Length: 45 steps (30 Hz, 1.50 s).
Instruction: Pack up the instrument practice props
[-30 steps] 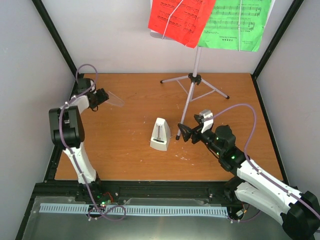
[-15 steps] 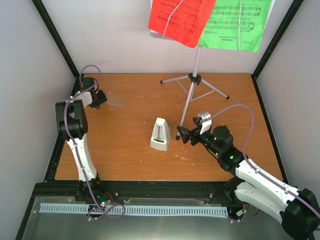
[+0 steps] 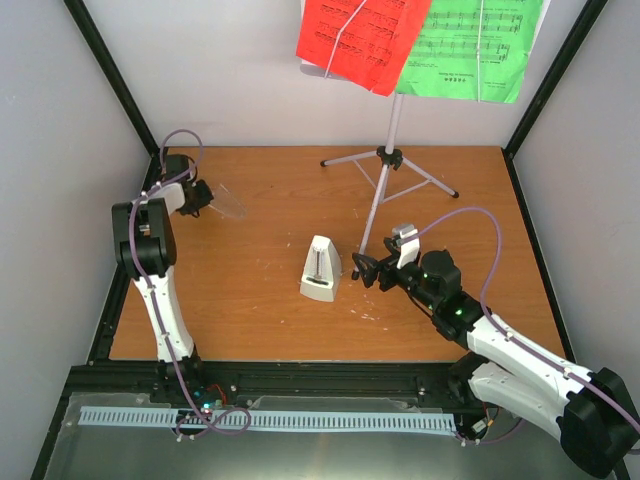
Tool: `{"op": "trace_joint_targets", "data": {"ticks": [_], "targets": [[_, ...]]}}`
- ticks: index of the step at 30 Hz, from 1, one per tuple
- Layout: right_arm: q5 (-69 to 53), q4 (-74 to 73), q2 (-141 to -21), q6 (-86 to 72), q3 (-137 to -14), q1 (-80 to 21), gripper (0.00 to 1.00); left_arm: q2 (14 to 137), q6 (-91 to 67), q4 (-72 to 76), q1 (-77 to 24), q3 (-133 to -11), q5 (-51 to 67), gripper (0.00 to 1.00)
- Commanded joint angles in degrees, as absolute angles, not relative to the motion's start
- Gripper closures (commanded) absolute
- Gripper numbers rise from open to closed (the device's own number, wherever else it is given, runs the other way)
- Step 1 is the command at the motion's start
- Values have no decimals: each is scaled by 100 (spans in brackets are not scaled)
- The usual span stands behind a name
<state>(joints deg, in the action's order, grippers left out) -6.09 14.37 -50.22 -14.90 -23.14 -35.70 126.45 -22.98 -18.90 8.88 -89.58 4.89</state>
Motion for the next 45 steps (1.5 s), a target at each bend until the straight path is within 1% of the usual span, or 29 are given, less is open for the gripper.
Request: {"op": "trace_joint_targets", "data": {"ticks": [1, 2, 5, 8, 14, 15, 17, 20, 22, 23, 25, 27, 31, 33, 36, 38, 41, 45], "targets": [[-482, 1543, -4976, -1548, -2264, -3551, 0, 12487, -2224, -1966, 865, -8745, 451, 85], [-465, 1539, -4967, -1538, -2263, -3546, 0, 12446, -2226, -1956, 870, -8699, 455, 86], [-410, 1509, -4941, -1517, -2267, -3545, 0, 12312, -2196, -1910, 868, -8539, 495, 91], [-371, 1494, -4932, -1516, -2267, -3551, 0, 12166, -2107, -1914, 866, -8398, 516, 99], [-348, 1495, -4922, -1514, -2247, -3551, 0, 11823, -1508, -2026, 783, -8157, 510, 99], [-343, 1504, -4930, -1513, -2243, -3551, 0, 11794, -1392, -2076, 749, -8142, 485, 98], [-337, 1511, -4943, -1528, -2239, -3551, 0, 11751, -1241, -2200, 671, -8104, 406, 91], [-339, 1524, -4965, -1528, -2241, -3551, 0, 11676, -1135, -2283, 601, -7974, 374, 75], [-343, 1521, -4966, -1522, -2240, -3549, 0, 11607, -1130, -2263, 598, -7853, 485, 67], [-341, 1515, -4961, -1525, -2240, -3551, 0, 11565, -1142, -2248, 591, -7783, 513, 65], [-317, 1513, -4949, -1528, -2241, -3551, 0, 11499, -1187, -2203, 580, -7644, 560, 64], [-304, 1501, -4932, -1524, -2232, -3544, 0, 11443, -1254, -2168, 572, -7524, 579, 66], [-286, 1492, -4909, -1523, -2232, -3551, 0, 11445, -1397, -2135, 571, -7376, 529, 73], [-289, 1492, -4900, -1527, -2226, -3551, 0, 11475, -1446, -2122, 571, -7357, 556, 80], [-269, 1456, -4853, -1529, -2231, -3551, 0, 11392, -1539, -2099, 570, -7266, 582, 94], [-285, 1411, -4756, -1524, -2239, -3551, 0, 11144, -1636, -1988, 571, -7041, 586, 99], [-462, 1529, -4527, -1521, -2154, -3551, 0, 10669, -1823, -1973, 571, -6737, 889, 100], [-600, 1749, -4214, -1631, -2026, -3550, 0, 9764, -2138, -1997, 570, -6322, 1655, 100]]}}
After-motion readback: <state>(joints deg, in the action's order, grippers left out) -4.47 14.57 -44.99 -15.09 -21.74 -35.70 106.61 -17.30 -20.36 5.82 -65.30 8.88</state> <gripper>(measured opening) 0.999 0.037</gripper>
